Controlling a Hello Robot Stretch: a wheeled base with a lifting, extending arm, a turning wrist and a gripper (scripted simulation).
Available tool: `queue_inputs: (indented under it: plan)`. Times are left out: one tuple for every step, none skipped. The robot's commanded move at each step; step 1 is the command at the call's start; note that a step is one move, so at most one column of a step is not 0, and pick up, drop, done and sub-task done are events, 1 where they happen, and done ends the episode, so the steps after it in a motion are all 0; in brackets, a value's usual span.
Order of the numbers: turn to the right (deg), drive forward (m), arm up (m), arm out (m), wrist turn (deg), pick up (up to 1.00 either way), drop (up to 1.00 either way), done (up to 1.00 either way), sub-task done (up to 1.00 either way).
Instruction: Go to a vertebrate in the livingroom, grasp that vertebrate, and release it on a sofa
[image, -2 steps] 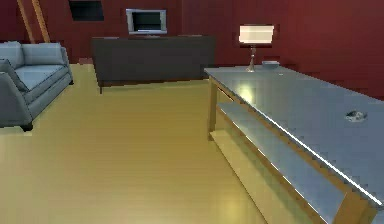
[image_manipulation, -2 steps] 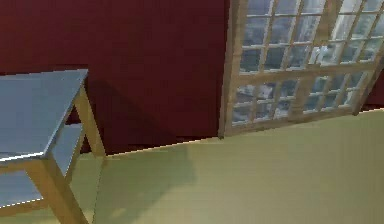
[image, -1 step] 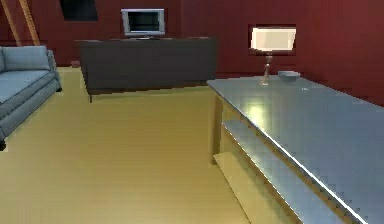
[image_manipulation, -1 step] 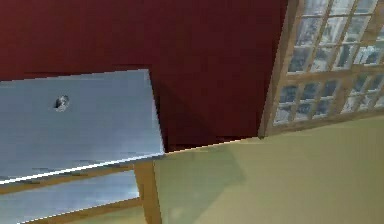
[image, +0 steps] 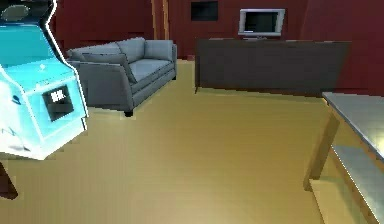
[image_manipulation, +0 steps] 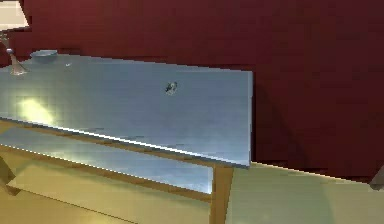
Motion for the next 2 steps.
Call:
queue_inputs:
  plan:
    - [-3.0,0.00,0.00,0.00,0.0,0.00,0.00,0.00,0.00]
    - [45.0,0.00,0.00,0.00,0.0,0.00,0.00,0.00,0.00]
